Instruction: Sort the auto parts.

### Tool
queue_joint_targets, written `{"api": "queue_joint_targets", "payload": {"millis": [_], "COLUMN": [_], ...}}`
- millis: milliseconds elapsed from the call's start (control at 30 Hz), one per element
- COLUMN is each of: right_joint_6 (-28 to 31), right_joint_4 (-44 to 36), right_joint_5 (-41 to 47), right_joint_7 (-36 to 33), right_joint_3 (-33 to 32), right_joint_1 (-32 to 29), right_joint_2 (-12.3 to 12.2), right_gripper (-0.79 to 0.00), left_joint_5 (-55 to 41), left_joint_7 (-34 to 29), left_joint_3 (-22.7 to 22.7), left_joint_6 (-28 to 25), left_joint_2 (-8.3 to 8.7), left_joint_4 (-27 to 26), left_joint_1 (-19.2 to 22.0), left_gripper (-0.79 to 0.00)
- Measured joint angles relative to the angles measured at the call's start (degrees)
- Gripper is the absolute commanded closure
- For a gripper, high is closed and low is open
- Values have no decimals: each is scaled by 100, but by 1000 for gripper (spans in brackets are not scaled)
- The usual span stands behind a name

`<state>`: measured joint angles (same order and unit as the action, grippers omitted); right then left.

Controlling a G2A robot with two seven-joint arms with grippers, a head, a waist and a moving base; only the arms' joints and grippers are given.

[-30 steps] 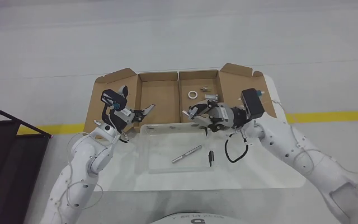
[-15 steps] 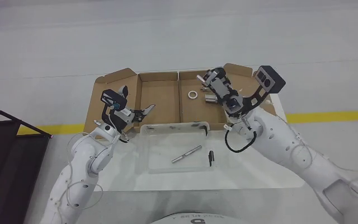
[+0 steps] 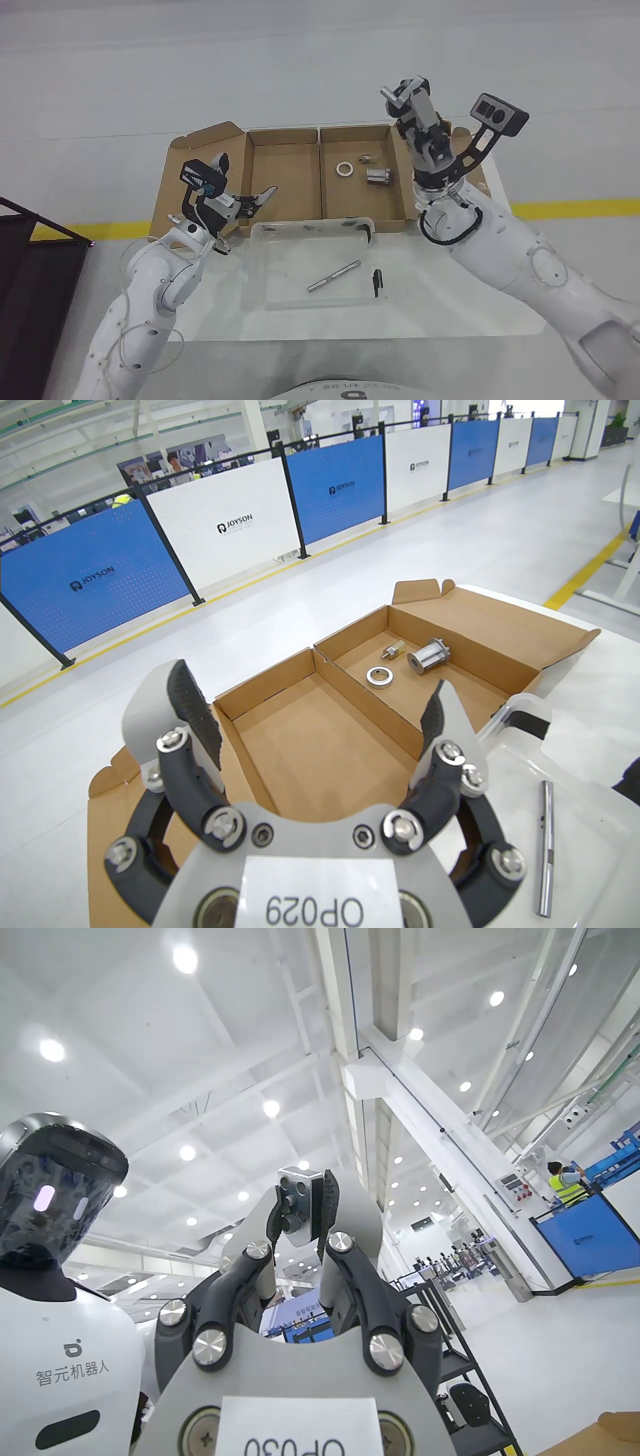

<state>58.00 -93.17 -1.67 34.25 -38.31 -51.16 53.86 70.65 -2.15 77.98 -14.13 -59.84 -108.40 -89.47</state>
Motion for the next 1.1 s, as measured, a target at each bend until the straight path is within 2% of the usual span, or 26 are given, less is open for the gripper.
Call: {"api": "queue_joint_targets", "payload": {"millis": [267, 400, 500, 700, 800, 867, 1100], "right_joint_6": [0, 0, -237, -1730, -2783, -3423, -4618], "right_joint_4": [68, 178, 260, 150, 216, 255, 410], "right_joint_5": [-278, -1074, -1981, -3761, -4486, -4871, -5569], "right_joint_7": [-280, -7, 532, 1853, 2302, 2487, 2501], "right_joint_3": [-452, -745, -1059, -1301, -1306, -1255, -1121], "right_joint_1": [-271, -440, -612, -957, -1005, -1018, -964], "right_joint_2": [85, 165, 264, 495, 606, 681, 882], "right_gripper": [0, 0, 0, 0, 0, 0, 0], "left_joint_5": [0, 0, 0, 0, 0, 0, 0], "left_joint_7": [0, 0, 0, 0, 0, 0, 0], "left_joint_3": [0, 0, 0, 0, 0, 0, 0], "left_joint_6": [0, 0, 0, 0, 0, 0, 0], "left_joint_2": [0, 0, 0, 0, 0, 0, 0], "left_joint_4": [0, 0, 0, 0, 0, 0, 0], "left_joint_1": [0, 0, 0, 0, 0, 0, 0], "left_gripper": [-785, -785, -785, -785, -785, -785, -785]}}
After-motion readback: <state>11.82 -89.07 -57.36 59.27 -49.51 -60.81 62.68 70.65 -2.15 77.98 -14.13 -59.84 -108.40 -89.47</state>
